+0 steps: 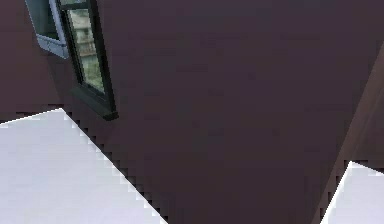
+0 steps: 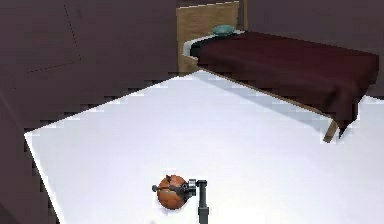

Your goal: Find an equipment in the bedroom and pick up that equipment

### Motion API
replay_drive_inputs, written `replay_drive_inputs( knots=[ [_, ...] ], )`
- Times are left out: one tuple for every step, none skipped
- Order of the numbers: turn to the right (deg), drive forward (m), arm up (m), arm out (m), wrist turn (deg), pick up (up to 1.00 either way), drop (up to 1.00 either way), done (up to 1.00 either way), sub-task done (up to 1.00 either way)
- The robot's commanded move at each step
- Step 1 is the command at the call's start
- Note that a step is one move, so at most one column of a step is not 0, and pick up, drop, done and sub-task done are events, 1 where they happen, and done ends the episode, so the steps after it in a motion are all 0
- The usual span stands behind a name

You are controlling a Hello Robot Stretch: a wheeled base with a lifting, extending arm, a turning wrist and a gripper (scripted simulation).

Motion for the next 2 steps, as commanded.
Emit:
replay_drive_inputs(
  knots=[
    [0.0, 0.00, 0.00, 0.00, 15.0, 0.00, 0.00, 0.00, 0.00],
    [0.0, 0.00, -0.30, 0.00, 0.0, 0.00, 0.00, 0.00, 0.00]
  ],
)
